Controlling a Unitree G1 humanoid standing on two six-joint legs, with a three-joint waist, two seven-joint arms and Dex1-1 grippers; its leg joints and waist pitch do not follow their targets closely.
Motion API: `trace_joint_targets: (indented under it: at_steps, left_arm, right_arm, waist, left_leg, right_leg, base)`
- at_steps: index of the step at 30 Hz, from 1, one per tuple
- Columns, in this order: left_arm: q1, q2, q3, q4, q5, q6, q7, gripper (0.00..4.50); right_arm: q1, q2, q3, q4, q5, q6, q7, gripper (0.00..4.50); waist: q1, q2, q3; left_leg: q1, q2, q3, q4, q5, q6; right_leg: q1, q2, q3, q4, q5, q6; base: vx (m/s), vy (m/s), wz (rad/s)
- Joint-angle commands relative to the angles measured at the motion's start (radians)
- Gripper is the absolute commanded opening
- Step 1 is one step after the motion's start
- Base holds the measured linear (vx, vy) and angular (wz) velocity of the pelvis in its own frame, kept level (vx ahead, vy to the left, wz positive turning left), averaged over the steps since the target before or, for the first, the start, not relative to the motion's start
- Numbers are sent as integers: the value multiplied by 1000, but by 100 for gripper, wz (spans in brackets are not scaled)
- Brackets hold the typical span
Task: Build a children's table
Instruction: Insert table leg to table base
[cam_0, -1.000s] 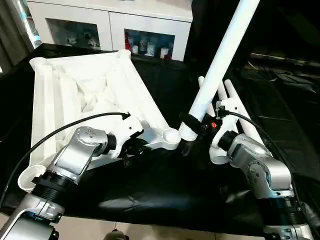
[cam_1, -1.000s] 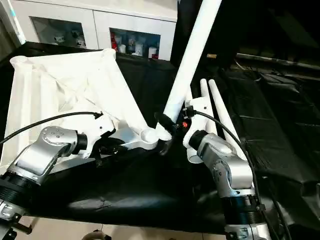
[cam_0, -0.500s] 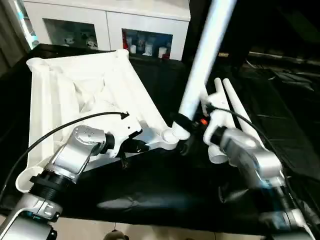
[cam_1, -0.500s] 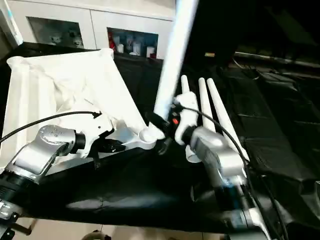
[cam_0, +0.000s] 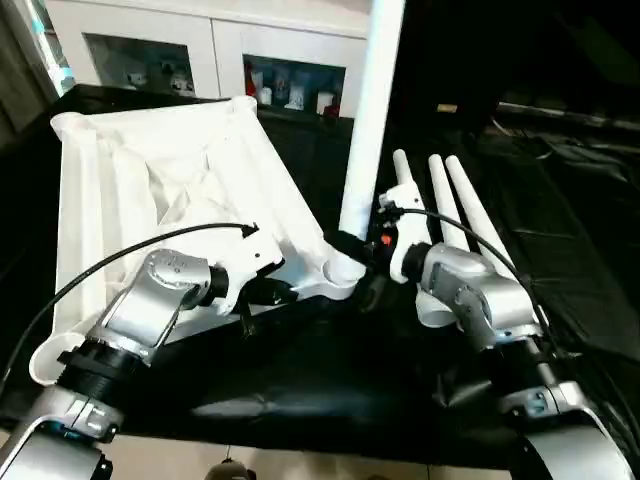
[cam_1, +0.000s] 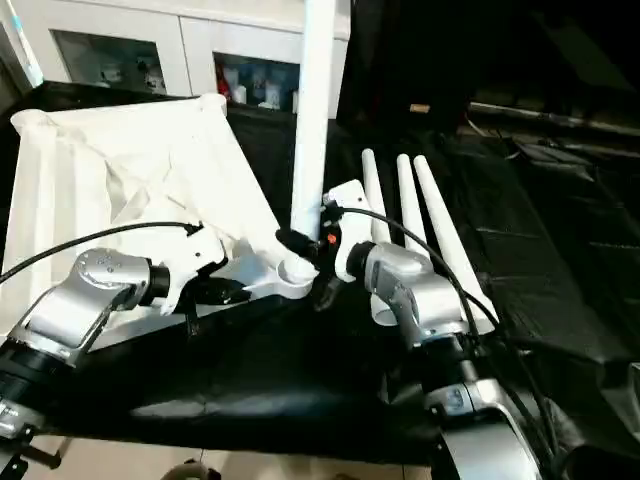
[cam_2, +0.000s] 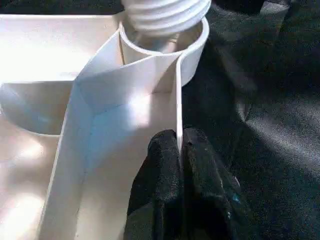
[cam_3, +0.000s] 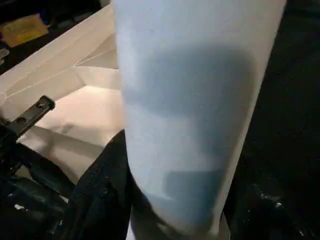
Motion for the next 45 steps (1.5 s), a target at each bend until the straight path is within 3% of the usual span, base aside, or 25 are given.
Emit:
trace_joint_targets:
  at_steps: [1,7,19,23,28,29,30,32,33,36,37,41,45]
  left_arm:
    - [-16,-6,-30,-10,11,6,-17,0]
    - [-18,-6,-34,-11,16,8,-18,0]
    - [-23,-10,-38,1,20,2,-13,0]
    - [-23,-14,-36,-1,20,5,-9,0]
    - [-22,-11,-34,-1,20,5,-12,0]
    - [-22,-10,-34,-2,20,5,-12,0]
    - [-24,-8,-33,3,20,3,-15,0]
    - [-27,-6,-33,6,20,2,-17,0]
    - [-28,-5,-32,7,20,2,-18,0]
    - [-30,-2,-31,10,21,0,-20,0]
    - [-31,-2,-31,13,21,-1,-20,0]
    - [-40,-3,-29,23,22,-3,-19,0]
    - [-45,-7,-31,30,23,-4,-16,0]
  right_arm:
    - [-12,-1,5,21,-16,-17,13,193]
    - [-20,6,16,49,-30,-27,32,193]
    - [-10,14,-6,106,-41,-84,54,193]
    - [32,22,-52,131,-9,-117,61,193]
    - [81,41,-104,144,36,-137,63,193]
    - [88,43,-108,148,40,-143,64,193]
    - [96,50,-118,159,45,-153,58,193]
    - [107,58,-132,172,50,-168,51,193]
    - [117,63,-140,180,53,-181,48,193]
    - [141,78,-158,204,54,-218,41,193]
    - [147,81,-161,212,55,-230,41,193]
    - [175,90,-167,260,41,-298,29,193]
    - [189,95,-168,303,20,-371,22,193]
  waist:
    - [-5,7,-51]
    - [-4,10,-54]
    - [-3,8,-57]
    - [0,14,-59]
    - [3,11,-61]
    - [4,12,-61]
    - [7,23,-61]
    - [6,18,-59]
    - [6,23,-58]
    - [6,22,-57]
    - [6,31,-58]
    - [7,33,-58]
    - [8,40,-55]
  left_leg:
    - [16,50,-12,-83,-196,-14]
    - [17,52,-12,-84,-182,-17]
    - [16,53,-12,-85,-196,-20]
    - [16,54,-13,-85,-196,-17]
    - [16,54,-12,-84,-182,-9]
    - [17,55,-12,-85,-182,-9]
    - [17,54,-13,-85,-183,-10]
    - [16,54,-13,-87,-196,-13]
    - [17,54,-14,-89,-212,-19]
    - [18,55,-14,-90,-232,-22]
    - [19,55,-15,-91,-240,-27]
    - [20,55,-16,-92,-246,-27]
    - [23,56,-18,-96,-303,-35]
  right_leg:
    - [38,-87,53,-90,-222,-177]
    - [38,-87,53,-87,-184,-182]
    - [39,-90,54,-91,-217,-178]
    - [39,-91,55,-89,-200,-185]
    - [41,-89,53,-86,-154,-199]
    - [40,-90,53,-86,-153,-201]
    - [41,-91,53,-85,-150,-203]
    - [41,-89,53,-88,-151,-206]
    - [41,-90,53,-89,-169,-205]
    - [40,-92,54,-92,-191,-205]
    - [39,-91,54,-93,-190,-205]
    - [39,-90,53,-92,-178,-212]
    - [36,-94,55,-102,-258,-203]
  base:
    - [0,0,0]
    - [0,0,0]
    - [0,0,0]
    - [0,0,0]
    - [0,0,0]
    - [0,0,0]
    - [0,0,0]
    - [0,0,0]
    - [0,0,0]
    - [0,0,0]
    - [0,0,0]
    - [0,0,0]
    - [0,0,0]
